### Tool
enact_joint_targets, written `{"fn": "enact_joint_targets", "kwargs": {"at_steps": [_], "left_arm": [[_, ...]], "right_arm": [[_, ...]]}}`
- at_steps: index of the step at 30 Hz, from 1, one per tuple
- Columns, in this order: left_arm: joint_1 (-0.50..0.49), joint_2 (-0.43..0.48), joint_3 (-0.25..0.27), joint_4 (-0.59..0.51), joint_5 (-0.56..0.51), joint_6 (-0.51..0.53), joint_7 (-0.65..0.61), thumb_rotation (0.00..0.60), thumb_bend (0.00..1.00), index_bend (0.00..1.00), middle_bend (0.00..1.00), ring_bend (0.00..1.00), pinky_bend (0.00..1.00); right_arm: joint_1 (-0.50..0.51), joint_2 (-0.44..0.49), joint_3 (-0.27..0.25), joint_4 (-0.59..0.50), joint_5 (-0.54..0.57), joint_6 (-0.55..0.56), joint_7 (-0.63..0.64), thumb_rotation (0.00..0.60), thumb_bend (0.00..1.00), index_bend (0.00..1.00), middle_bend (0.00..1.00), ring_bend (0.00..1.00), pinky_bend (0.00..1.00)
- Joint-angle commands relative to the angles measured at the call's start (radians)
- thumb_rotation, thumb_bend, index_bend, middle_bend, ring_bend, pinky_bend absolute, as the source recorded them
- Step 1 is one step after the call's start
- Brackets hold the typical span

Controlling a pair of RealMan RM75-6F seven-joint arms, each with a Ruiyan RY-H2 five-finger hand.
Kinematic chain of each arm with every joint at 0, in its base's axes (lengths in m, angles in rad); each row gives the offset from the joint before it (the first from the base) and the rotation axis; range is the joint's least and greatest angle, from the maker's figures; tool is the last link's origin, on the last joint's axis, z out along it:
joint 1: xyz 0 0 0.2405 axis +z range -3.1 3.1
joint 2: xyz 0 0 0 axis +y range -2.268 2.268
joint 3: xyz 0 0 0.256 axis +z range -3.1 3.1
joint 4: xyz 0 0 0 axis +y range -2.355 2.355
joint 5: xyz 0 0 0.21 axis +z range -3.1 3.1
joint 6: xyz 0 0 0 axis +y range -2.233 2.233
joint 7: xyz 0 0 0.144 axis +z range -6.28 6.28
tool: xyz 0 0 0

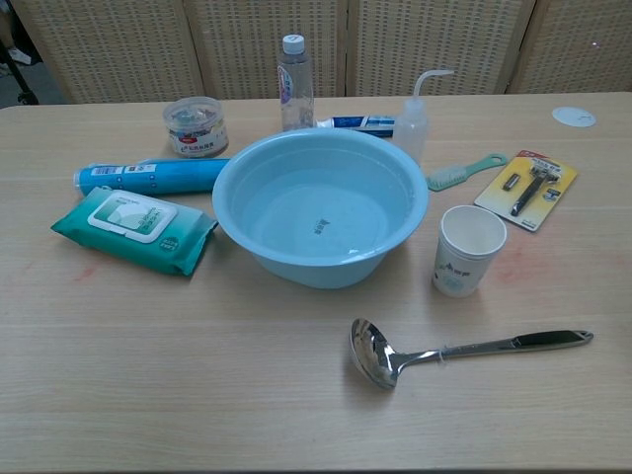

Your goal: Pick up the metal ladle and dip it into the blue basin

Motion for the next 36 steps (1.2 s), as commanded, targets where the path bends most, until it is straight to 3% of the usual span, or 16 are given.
{"fn": "enact_joint_targets", "kwargs": {"at_steps": [1,3,6,9,15,21,27,29,33,36], "left_arm": [[0.001,0.001,-0.001,-0.001,-0.003,0.001,-0.001,0.600,0.00,0.00,0.00,0.00,0.00],[0.000,0.000,-0.003,-0.001,-0.006,0.000,-0.001,0.600,0.00,0.00,0.00,0.00,0.00],[-0.002,-0.001,-0.005,0.000,-0.013,-0.007,0.002,0.600,0.00,0.00,0.00,0.00,0.00],[-0.006,-0.003,-0.007,0.000,-0.022,-0.018,0.005,0.600,0.00,0.00,0.00,0.00,0.00],[-0.009,-0.004,-0.009,-0.001,-0.028,-0.026,0.006,0.600,0.00,0.00,0.00,0.00,0.00],[-0.009,0.005,-0.013,0.000,-0.036,-0.024,-0.016,0.600,0.00,0.00,0.00,0.00,0.00],[-0.013,0.009,-0.014,0.001,-0.040,-0.033,-0.028,0.600,0.00,0.00,0.00,0.00,0.00],[-0.013,0.011,-0.015,0.001,-0.039,-0.030,-0.032,0.600,0.00,0.00,0.00,0.00,0.00],[-0.013,0.014,-0.016,0.002,-0.041,-0.029,-0.042,0.600,0.00,0.00,0.00,0.00,0.00],[-0.013,0.017,-0.017,0.003,-0.043,-0.028,-0.049,0.600,0.00,0.00,0.00,0.00,0.00]], "right_arm": [[0.028,-0.035,-0.023,0.064,-0.027,-0.044,0.063,0.600,0.00,0.00,0.69,0.66,0.82],[0.037,-0.040,-0.033,0.070,-0.018,-0.076,0.071,0.600,0.00,0.00,0.80,0.77,0.98],[0.052,-0.048,-0.047,0.071,-0.018,-0.114,0.084,0.600,0.00,0.04,0.88,0.86,1.00],[0.075,-0.051,-0.068,0.061,-0.025,-0.168,0.102,0.600,0.00,0.16,0.90,0.87,1.00],[0.142,-0.078,-0.082,0.033,-0.016,-0.299,0.118,0.600,0.00,0.26,0.92,0.88,1.00],[0.219,-0.173,-0.042,0.039,0.068,-0.450,0.011,0.600,0.00,0.32,0.93,0.89,1.00],[0.256,-0.280,0.009,0.068,0.192,-0.513,-0.139,0.600,0.01,0.34,0.94,0.89,1.00],[0.266,-0.317,0.025,0.078,0.237,-0.522,-0.189,0.600,0.04,0.35,0.94,0.89,1.00],[0.274,-0.361,0.041,0.083,0.294,-0.511,-0.261,0.600,0.21,0.35,0.94,0.89,1.00],[0.280,-0.381,0.048,0.085,0.324,-0.499,-0.299,0.600,0.26,0.36,0.94,0.89,1.00]]}}
